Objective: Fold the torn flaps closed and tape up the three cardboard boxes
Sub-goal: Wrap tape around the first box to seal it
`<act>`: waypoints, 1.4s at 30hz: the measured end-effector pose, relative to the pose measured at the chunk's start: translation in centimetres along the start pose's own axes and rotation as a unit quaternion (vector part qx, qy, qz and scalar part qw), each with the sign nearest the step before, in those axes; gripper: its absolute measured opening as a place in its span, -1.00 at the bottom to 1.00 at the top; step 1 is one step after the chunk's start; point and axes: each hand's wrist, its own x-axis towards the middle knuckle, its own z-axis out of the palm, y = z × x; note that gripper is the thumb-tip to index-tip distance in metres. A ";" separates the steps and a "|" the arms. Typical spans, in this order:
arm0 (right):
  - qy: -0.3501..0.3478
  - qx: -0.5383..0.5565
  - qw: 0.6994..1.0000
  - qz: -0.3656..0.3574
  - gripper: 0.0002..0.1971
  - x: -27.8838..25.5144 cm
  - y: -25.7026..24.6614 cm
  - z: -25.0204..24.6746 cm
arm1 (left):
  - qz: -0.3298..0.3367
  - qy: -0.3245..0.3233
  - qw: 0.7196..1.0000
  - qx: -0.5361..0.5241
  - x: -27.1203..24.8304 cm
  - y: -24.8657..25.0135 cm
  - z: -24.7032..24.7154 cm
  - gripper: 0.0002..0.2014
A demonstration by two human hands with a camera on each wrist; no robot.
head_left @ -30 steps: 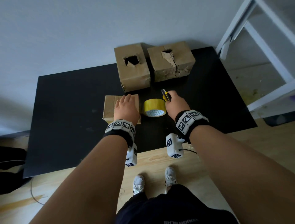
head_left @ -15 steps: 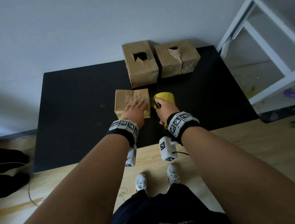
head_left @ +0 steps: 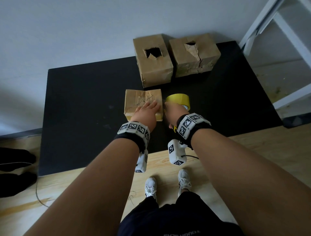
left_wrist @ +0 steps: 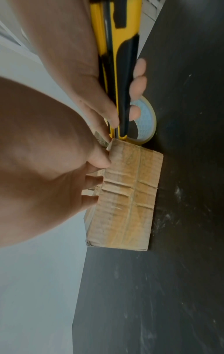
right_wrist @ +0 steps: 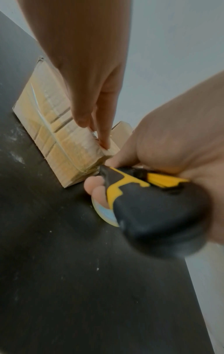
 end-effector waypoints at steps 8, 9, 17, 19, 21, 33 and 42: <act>0.024 0.044 0.999 -0.011 -0.50 -1.6 0.8 -2.0 | -0.042 0.027 0.999 -0.015 0.3 1.4 -1.3 -0.35; 0.038 0.066 0.997 -0.011 -0.50 -1.7 0.9 -2.4 | -0.050 0.050 0.997 -0.016 0.2 1.7 -1.4 -0.39; 0.137 0.164 0.977 -0.003 -0.54 -0.3 4.4 -4.8 | -0.082 0.193 0.976 -0.054 1.3 2.8 -0.3 -0.65; 0.143 0.143 0.979 0.026 -0.50 0.5 5.7 -4.8 | -0.097 0.193 0.974 -0.072 1.8 3.0 -0.1 -0.68; 0.153 0.092 0.982 0.060 -0.43 1.3 6.9 -4.5 | -0.111 0.191 0.972 -0.080 2.2 3.2 0.2 -0.69; 0.106 -0.079 0.987 0.089 -0.43 5.5 10.8 -2.9 | -0.117 0.280 0.945 -0.120 2.7 3.0 1.7 -0.75; 0.155 0.112 0.980 -0.056 -0.63 4.3 6.0 -6.1 | -0.127 0.229 0.958 -0.114 2.2 3.4 1.1 -0.61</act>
